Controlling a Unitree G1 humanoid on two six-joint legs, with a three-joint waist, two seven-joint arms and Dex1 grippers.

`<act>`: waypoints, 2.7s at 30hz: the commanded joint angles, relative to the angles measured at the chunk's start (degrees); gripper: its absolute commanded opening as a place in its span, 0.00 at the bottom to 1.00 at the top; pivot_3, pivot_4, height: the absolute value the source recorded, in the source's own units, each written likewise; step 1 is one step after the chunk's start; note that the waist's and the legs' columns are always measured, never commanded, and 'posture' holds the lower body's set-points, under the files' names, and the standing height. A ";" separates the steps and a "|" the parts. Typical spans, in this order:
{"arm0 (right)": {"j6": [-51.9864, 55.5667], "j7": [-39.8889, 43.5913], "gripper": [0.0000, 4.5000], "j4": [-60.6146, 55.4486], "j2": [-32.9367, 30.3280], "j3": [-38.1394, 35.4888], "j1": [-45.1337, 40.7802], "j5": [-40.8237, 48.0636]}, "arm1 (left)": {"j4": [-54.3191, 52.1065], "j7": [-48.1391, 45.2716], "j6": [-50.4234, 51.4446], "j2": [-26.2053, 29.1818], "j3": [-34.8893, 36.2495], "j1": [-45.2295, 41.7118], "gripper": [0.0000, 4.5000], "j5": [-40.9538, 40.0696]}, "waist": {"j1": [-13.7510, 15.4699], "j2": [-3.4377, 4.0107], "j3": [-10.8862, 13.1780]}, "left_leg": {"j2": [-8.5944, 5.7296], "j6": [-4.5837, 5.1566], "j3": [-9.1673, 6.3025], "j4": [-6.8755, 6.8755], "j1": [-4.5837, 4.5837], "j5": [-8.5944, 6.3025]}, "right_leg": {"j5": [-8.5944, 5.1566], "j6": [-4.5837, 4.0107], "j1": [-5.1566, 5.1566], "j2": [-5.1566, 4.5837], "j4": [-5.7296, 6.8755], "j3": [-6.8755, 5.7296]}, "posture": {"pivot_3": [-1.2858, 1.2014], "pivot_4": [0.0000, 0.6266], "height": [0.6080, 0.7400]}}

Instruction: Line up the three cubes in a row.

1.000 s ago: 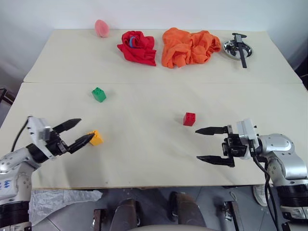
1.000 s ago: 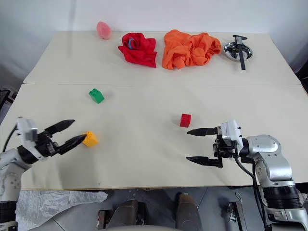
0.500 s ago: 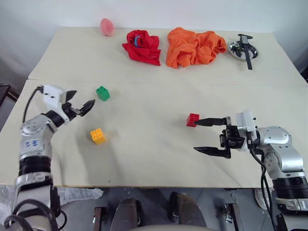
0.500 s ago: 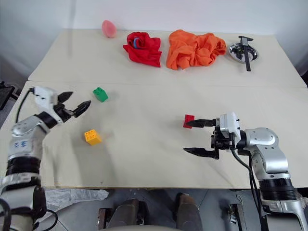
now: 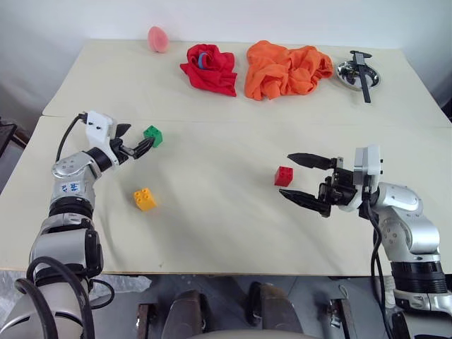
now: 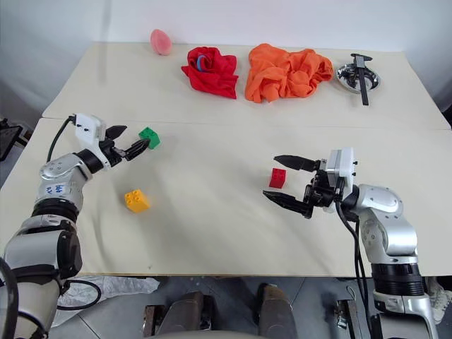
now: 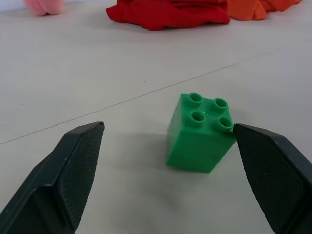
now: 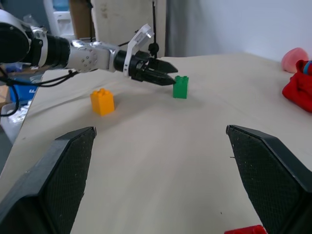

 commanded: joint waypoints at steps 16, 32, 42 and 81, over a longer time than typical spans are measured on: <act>-1.78 -2.79 1.00 -3.53 0.41 -2.09 2.65 1.00 | 4.53 2.68 0.76 -1.13 0.14 -3.91 0.91 3.51 | -0.13 -0.04 0.03 | 0.01 0.00 -0.02 -0.01 0.00 0.00 | 0.00 0.00 -0.01 0.01 0.00 0.00 | 0.52 0.24 1.00; -2.51 -4.71 1.00 -5.86 -1.11 -5.66 7.88 1.65 | -2.23 -30.30 -2.59 -5.45 -2.20 -8.21 0.33 0.29 | 0.07 -0.11 0.07 | 0.01 0.00 -0.01 0.05 -0.07 0.00 | 0.00 0.00 -0.01 0.02 -0.01 -0.02 | 0.52 0.24 1.00; -3.12 -2.15 1.00 -3.42 -5.65 -13.90 13.25 2.20 | -5.84 -34.11 -4.80 -16.03 -13.74 -10.91 0.33 7.19 | 0.10 -0.13 0.08 | 0.01 0.02 0.00 0.05 -0.05 -0.01 | 0.00 0.02 -0.01 0.02 -0.03 0.02 | 0.52 0.24 1.00; -2.17 1.34 1.00 -1.61 -1.17 -0.59 1.52 0.64 | -41.82 -37.97 15.98 3.44 3.80 7.79 1.00 -11.72 | -2.08 -0.03 0.03 | 0.08 0.03 -0.16 0.10 0.03 0.00 | -0.01 -0.01 -0.01 0.07 0.05 0.09 | 0.52 0.24 1.00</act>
